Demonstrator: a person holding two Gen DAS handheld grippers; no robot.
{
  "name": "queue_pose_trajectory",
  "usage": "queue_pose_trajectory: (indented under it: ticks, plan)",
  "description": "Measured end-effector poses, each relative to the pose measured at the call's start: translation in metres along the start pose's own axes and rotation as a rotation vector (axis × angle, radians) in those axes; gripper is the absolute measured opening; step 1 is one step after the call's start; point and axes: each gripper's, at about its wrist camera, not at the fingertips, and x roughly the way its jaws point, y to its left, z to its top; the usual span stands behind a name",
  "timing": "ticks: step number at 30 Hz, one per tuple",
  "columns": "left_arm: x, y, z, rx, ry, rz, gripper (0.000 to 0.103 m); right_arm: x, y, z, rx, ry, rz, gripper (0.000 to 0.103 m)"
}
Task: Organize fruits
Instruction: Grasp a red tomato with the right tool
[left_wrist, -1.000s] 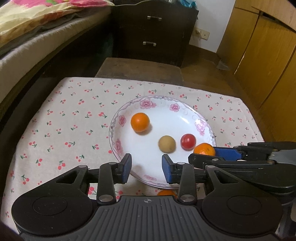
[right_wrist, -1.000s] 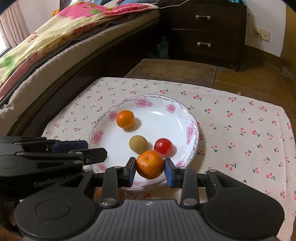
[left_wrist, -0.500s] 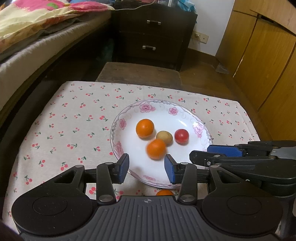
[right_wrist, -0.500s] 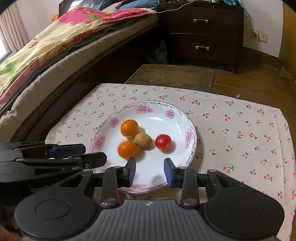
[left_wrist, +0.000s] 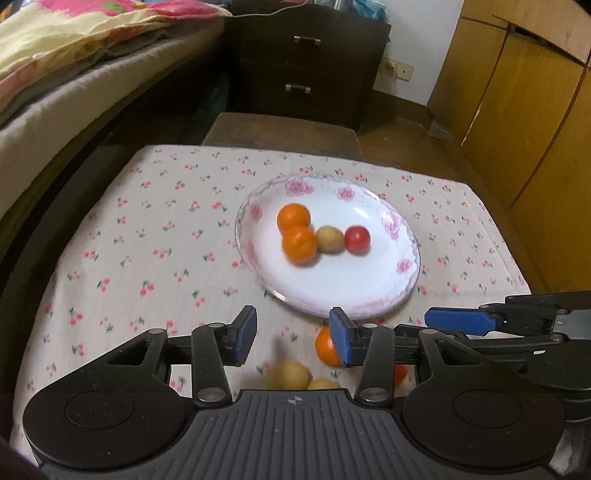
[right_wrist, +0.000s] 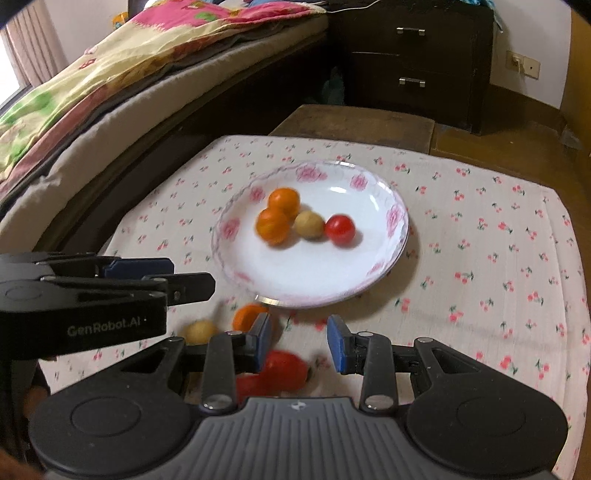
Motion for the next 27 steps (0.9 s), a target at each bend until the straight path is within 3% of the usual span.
queue_pose_trajectory:
  ticks: [27]
  plan:
    - [-0.005,0.012,-0.031,-0.024,0.065,-0.009,0.057,0.034,0.006,-0.015,-0.019,0.123,0.008,0.035]
